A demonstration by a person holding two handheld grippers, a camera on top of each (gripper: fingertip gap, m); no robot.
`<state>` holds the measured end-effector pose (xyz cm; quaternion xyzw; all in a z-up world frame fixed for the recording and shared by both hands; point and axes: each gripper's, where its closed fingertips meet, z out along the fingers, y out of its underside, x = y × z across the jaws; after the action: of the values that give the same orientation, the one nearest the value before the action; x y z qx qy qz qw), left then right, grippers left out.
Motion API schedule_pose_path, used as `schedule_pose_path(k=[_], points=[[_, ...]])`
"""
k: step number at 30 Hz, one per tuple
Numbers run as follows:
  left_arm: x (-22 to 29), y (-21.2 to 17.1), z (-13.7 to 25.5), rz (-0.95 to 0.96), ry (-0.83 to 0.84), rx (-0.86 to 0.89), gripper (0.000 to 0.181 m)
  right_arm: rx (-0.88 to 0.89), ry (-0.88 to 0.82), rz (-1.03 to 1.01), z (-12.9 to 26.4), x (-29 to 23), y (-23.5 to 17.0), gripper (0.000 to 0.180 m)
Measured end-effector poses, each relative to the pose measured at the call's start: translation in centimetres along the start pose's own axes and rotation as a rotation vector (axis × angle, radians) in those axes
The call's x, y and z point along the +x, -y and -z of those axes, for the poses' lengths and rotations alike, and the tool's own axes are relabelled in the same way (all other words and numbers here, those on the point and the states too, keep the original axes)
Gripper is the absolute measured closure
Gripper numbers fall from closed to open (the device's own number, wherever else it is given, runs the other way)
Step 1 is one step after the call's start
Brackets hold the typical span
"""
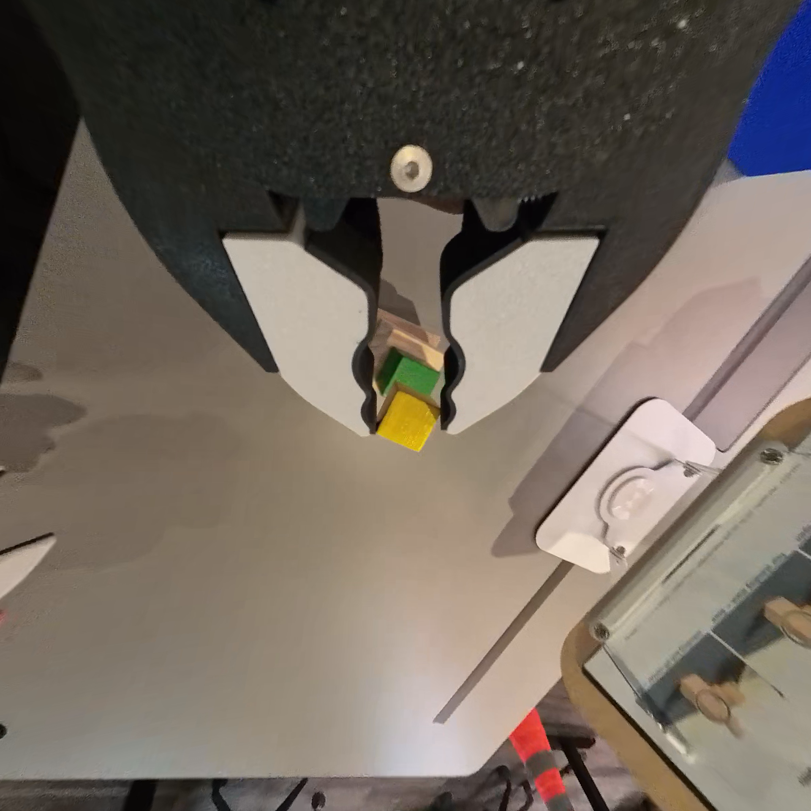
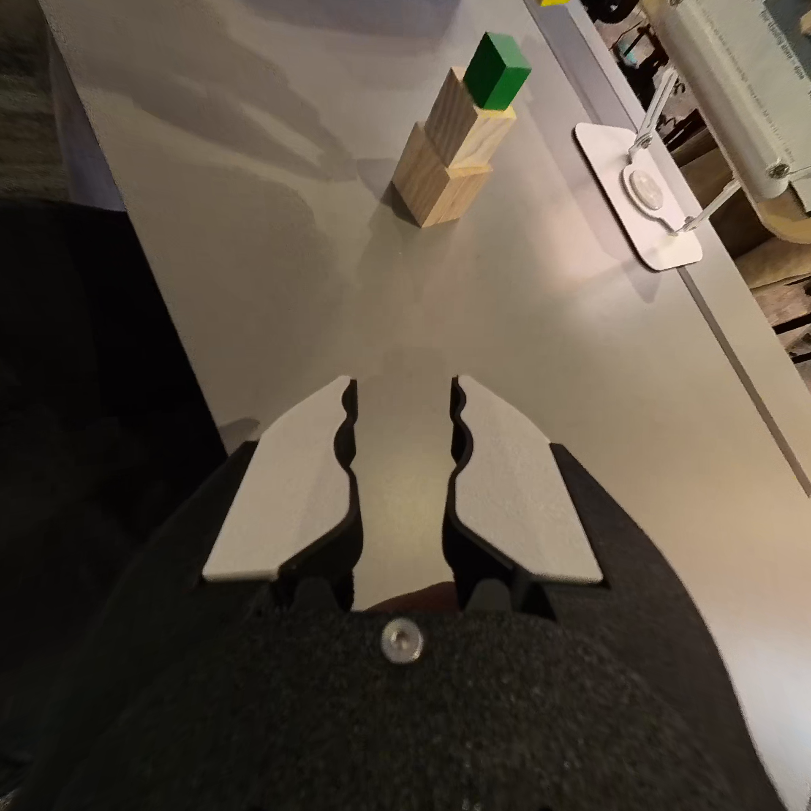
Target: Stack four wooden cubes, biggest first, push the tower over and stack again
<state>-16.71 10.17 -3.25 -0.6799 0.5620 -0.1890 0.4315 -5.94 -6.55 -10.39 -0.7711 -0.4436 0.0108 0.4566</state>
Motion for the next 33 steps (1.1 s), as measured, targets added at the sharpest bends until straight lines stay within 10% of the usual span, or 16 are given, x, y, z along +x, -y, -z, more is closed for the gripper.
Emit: schedule_pose_path(k=[22,33], points=[[-0.9,-2.6,-1.9,0.046,-0.086,-0.050,0.152,-0.076,0.033,0.006,-1.7,-0.2,-2.2,0.139],[0.0,-1.4,3.1,0.126,0.083,0.153,0.118,0.053,-0.121,-0.091,-0.9,2.7,-0.1,0.141]])
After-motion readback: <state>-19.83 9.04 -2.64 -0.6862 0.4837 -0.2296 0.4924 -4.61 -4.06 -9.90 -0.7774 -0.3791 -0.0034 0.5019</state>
